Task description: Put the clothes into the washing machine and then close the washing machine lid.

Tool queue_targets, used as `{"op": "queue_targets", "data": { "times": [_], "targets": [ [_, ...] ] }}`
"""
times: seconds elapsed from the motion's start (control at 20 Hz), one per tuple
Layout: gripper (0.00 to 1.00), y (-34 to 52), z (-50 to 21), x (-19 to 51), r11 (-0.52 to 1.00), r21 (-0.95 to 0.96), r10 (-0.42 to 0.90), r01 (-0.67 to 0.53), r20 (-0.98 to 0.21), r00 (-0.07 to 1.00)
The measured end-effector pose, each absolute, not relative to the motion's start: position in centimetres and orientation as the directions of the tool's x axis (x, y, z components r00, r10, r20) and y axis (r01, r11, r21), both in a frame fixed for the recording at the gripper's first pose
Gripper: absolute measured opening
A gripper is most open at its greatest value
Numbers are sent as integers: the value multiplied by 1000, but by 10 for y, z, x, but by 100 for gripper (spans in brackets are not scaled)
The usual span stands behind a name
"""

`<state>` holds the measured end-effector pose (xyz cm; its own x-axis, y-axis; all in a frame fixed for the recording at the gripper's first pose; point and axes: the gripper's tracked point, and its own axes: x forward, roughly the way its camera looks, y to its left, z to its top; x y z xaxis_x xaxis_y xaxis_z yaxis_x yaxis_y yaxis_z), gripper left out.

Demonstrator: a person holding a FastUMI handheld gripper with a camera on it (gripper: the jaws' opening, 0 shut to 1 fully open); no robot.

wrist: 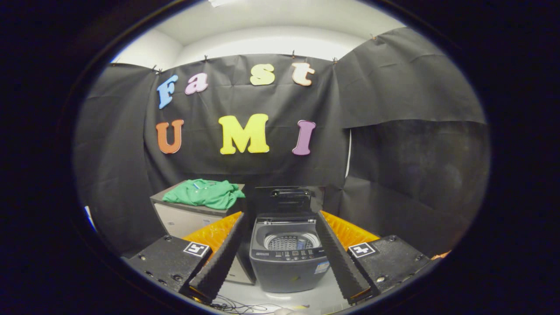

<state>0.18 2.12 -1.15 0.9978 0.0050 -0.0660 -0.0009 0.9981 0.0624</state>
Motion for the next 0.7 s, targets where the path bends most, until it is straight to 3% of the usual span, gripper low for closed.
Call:
{"op": "queue_targets", "data": {
  "times": [0.35, 0.7],
  "targets": [
    [100, 64, 18, 70, 994, 109, 32, -18, -135, 990],
    [100, 171, 67, 184, 979, 103, 191, -179, -125, 974]
  ]
}}
